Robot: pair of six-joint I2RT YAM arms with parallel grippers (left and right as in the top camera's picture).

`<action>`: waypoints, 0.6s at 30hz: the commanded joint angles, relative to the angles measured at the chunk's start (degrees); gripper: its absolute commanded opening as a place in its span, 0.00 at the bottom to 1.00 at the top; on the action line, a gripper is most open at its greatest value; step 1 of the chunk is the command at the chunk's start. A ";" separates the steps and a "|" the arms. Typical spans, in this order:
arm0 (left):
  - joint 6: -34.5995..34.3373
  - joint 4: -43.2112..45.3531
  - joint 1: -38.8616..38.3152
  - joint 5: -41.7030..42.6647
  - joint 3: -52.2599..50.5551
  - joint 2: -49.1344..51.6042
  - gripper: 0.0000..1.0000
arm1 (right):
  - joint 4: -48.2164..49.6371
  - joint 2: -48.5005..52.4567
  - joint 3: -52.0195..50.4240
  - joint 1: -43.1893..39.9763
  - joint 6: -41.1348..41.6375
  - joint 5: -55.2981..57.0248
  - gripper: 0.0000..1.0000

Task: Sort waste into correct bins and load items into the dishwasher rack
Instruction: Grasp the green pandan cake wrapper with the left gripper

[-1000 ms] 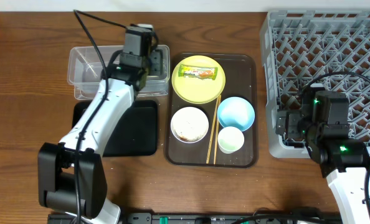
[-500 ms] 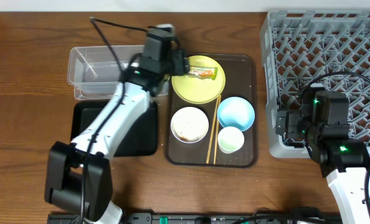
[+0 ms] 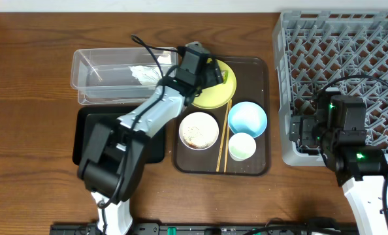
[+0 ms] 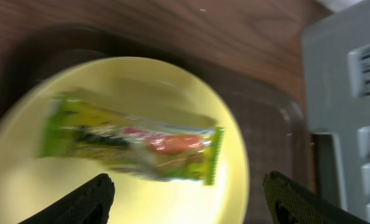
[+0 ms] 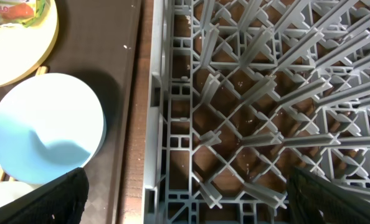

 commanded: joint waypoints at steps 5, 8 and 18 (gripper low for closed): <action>-11.89 3.72 -1.90 -0.13 0.72 3.98 0.80 | -0.09 0.07 1.16 0.83 0.83 -0.11 0.99; -17.18 3.76 -1.90 -0.74 0.72 4.94 0.80 | -0.07 0.07 1.16 0.83 0.83 -0.81 0.99; -22.05 4.22 -1.90 -4.35 0.72 7.28 0.80 | -0.07 0.07 1.16 0.83 0.83 -0.96 0.99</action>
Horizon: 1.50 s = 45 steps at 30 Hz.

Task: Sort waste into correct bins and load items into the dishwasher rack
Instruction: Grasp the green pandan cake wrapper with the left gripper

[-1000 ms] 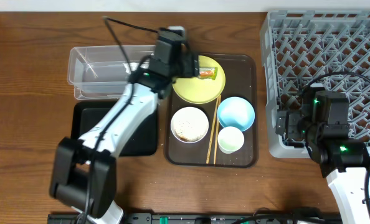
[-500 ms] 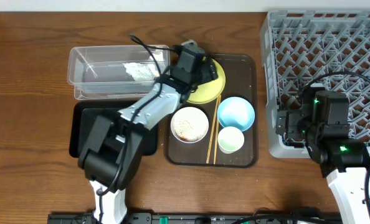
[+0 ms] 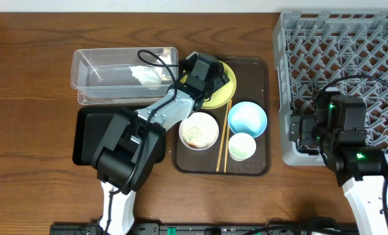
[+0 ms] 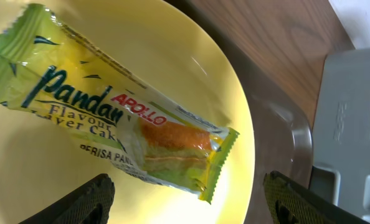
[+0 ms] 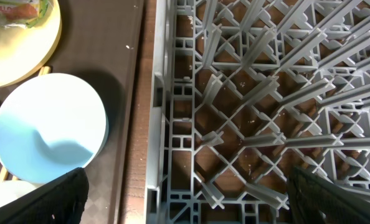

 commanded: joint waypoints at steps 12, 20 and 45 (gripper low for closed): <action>-5.40 1.84 0.17 -3.41 0.72 3.34 0.74 | -0.09 0.07 1.14 0.83 0.83 -0.87 0.99; -5.35 1.75 0.20 -3.48 0.72 4.52 0.67 | -0.11 0.07 1.14 0.83 0.81 -0.87 0.99; 1.09 -2.45 0.24 -3.43 0.72 4.61 0.07 | -0.48 0.07 1.14 0.83 0.81 -0.87 0.99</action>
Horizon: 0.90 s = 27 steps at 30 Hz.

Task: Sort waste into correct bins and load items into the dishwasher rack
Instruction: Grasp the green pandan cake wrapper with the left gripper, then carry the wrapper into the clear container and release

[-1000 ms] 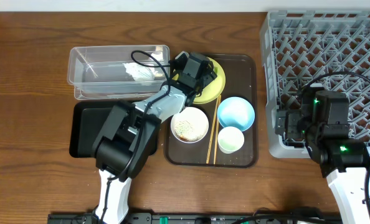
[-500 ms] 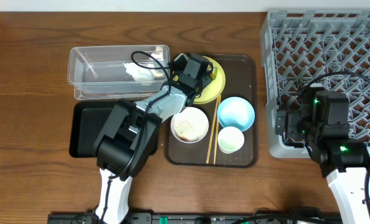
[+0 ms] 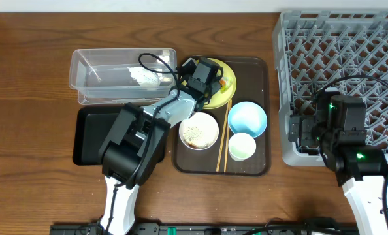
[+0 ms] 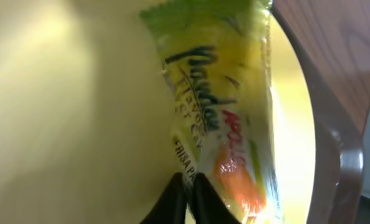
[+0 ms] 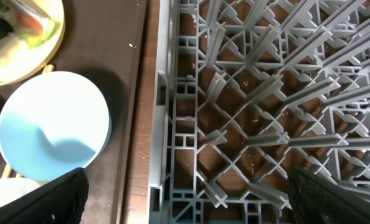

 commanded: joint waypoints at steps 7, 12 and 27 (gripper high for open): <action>16.20 -1.29 0.24 -0.48 0.61 -1.27 0.06 | -0.24 0.07 1.14 0.83 0.81 -0.22 0.99; 24.48 -3.37 0.24 -0.48 0.61 -6.32 0.06 | -0.20 0.07 1.14 0.83 0.81 -0.24 0.99; 40.26 -21.79 8.61 -0.74 0.61 -27.93 0.06 | -0.22 0.07 1.14 0.83 0.83 -0.24 0.99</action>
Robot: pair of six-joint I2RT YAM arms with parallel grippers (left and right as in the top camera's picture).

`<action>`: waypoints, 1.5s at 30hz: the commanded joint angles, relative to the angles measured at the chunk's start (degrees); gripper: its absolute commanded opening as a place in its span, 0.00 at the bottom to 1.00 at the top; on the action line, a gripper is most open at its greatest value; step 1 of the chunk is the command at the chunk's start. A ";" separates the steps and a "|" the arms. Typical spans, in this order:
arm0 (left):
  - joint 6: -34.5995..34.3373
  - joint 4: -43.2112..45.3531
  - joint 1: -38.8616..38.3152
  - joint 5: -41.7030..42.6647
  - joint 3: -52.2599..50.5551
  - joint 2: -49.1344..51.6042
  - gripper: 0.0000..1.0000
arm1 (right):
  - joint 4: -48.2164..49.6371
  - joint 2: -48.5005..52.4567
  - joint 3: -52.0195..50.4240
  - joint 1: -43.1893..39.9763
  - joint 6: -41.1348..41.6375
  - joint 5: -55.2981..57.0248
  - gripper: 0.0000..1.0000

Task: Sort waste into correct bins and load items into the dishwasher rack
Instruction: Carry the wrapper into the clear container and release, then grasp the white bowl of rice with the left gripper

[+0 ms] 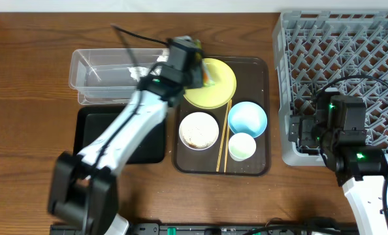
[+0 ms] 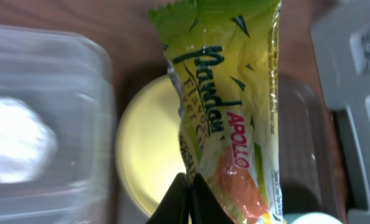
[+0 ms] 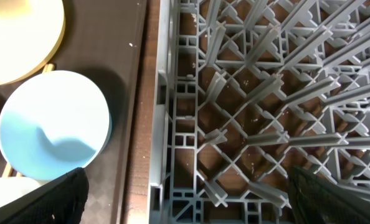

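A green Pandan cake wrapper (image 2: 225, 106) hangs in the air, pinched at its edge by my left gripper (image 2: 188, 182), which is shut on it. In the overhead view the wrapper (image 1: 208, 78) hangs over the left rim of the bare yellow plate (image 1: 215, 86), close to the clear plastic bin (image 1: 109, 73). That bin holds a crumpled white tissue (image 2: 15, 140). My right gripper (image 3: 185, 202) stands open and holds nothing, over the left edge of the grey dishwasher rack (image 3: 266, 93).
The brown tray (image 1: 262, 68) also carries a white bowl with crumbs (image 1: 198, 130), a blue bowl (image 1: 247, 119), a small pale cup (image 1: 242, 147) and chopsticks (image 1: 224, 140). A black tray (image 1: 93, 140) lies in front of the clear bin.
My left gripper, shut on the wrapper down at the plate, is now raised with the wrapper in it and stands further left, toward the clear bin. The plate is bare. The right arm has not moved.
My left gripper was open above the wrapper lying on the yellow plate, then closer over it and still open. Then it was shut on the wrapper's edge at the plate. Now it holds the wrapper up, clear of the plate. The right gripper stayed open over the rack.
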 commanded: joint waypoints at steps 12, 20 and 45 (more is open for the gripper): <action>-2.86 -1.86 15.96 -4.81 0.63 -1.46 0.07 | -0.02 0.07 1.05 0.83 0.79 -0.22 0.99; -5.20 -2.56 17.40 -4.79 0.63 -0.87 0.67 | -0.26 0.07 1.05 0.83 0.79 -0.22 0.99; 5.60 -27.32 -6.99 -1.75 -2.38 -2.62 0.77 | -0.17 0.07 1.05 0.83 0.81 -0.24 0.99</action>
